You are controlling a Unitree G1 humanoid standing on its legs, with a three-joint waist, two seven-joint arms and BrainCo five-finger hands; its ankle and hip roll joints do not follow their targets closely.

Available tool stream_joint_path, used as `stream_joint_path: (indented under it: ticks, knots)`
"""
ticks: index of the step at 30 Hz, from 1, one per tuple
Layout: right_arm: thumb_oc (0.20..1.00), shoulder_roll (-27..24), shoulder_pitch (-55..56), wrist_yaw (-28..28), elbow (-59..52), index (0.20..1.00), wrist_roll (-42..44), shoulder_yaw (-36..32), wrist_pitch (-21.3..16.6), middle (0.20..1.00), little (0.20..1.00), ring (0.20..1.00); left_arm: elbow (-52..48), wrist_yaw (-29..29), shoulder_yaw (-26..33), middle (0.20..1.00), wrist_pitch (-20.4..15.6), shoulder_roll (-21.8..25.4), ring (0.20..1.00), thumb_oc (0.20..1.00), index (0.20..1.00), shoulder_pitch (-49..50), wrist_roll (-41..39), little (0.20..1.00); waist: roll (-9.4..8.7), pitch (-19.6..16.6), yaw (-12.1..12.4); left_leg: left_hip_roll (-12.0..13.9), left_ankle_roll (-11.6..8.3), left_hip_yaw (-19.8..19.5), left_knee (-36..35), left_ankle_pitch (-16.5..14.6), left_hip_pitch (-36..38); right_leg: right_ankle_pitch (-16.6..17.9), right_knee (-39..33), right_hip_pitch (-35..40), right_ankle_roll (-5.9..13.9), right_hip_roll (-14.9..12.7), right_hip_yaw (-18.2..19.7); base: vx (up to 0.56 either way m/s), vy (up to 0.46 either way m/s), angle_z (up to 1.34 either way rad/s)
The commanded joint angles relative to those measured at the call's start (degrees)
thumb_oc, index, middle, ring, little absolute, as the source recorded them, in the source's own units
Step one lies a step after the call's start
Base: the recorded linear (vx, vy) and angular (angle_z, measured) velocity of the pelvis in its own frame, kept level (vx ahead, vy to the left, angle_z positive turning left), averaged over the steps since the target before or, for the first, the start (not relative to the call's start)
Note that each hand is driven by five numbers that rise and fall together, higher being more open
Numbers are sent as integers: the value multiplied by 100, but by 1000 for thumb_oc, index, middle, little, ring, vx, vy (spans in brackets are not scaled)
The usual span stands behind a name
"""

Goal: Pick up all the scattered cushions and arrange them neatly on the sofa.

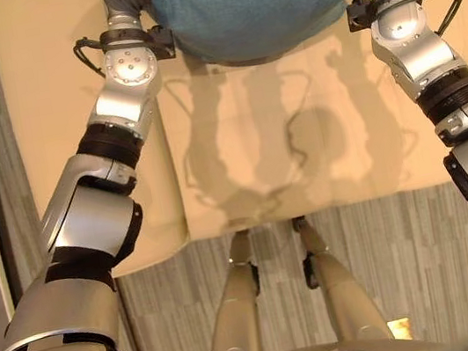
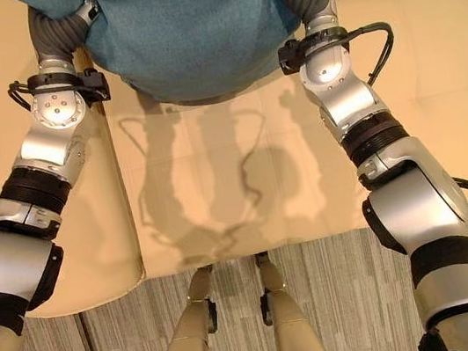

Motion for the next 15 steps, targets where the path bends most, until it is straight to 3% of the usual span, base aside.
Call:
stream_joint_path:
  ticks: [1,15]
  knots:
    - [200,435,-82,97,-115,200,-65,174,-375,200,200,200,-160,-118,-216,200,-305,-287,200,200,200,-321,76,200,-27,-292,-17,-110,-119,124,41,-506,127,-99,74,49,576,-225,147,0,0,0]
    - [200,495,116,-10,-339,200,-354,112,-246,200,200,200,-464,-17,-108,200,-283,-368,200,200,200,-101,252,200,-32,-246,-38,-113,-123,103,42,-481,-19,-71,49,-114,578,-219,135,1,0,0]
